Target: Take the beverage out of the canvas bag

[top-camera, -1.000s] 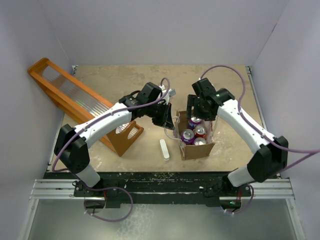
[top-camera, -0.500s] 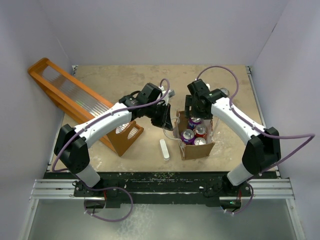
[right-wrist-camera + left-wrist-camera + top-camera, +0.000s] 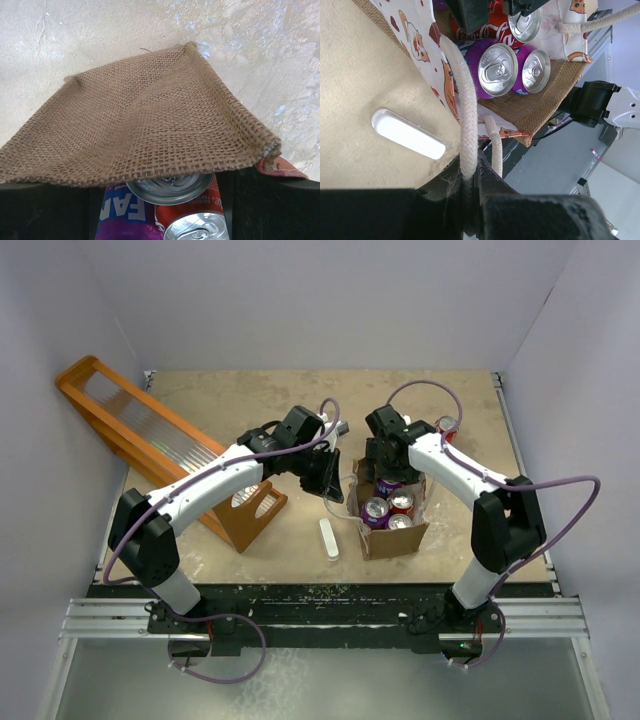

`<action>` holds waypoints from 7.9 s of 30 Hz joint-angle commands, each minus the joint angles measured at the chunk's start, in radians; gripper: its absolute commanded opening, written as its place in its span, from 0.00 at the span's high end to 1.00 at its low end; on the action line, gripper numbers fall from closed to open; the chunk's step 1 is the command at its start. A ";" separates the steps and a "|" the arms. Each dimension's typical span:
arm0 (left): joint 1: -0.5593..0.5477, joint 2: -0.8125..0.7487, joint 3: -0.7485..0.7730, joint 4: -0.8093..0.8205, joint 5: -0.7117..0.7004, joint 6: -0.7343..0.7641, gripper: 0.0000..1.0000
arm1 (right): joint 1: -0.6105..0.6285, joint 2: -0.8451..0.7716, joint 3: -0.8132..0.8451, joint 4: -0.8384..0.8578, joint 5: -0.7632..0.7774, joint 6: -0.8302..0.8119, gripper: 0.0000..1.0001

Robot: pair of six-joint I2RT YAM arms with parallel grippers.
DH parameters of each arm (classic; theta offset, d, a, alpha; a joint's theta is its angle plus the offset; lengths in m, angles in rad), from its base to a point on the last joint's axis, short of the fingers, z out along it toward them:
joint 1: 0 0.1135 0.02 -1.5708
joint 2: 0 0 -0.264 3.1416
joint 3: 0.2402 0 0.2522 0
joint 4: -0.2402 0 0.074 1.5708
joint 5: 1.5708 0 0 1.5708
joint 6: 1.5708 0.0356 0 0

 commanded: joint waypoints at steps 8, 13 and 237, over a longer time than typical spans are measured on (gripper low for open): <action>0.009 -0.002 0.048 -0.015 0.013 0.061 1.00 | -0.001 0.048 -0.061 0.067 0.017 0.048 0.20; 0.011 -0.009 0.030 0.000 0.019 0.054 1.00 | -0.001 0.053 -0.050 0.048 0.018 0.046 0.29; 0.042 0.066 0.022 -0.008 0.083 0.100 1.00 | 0.145 -0.221 -0.065 -0.196 -0.102 0.475 0.17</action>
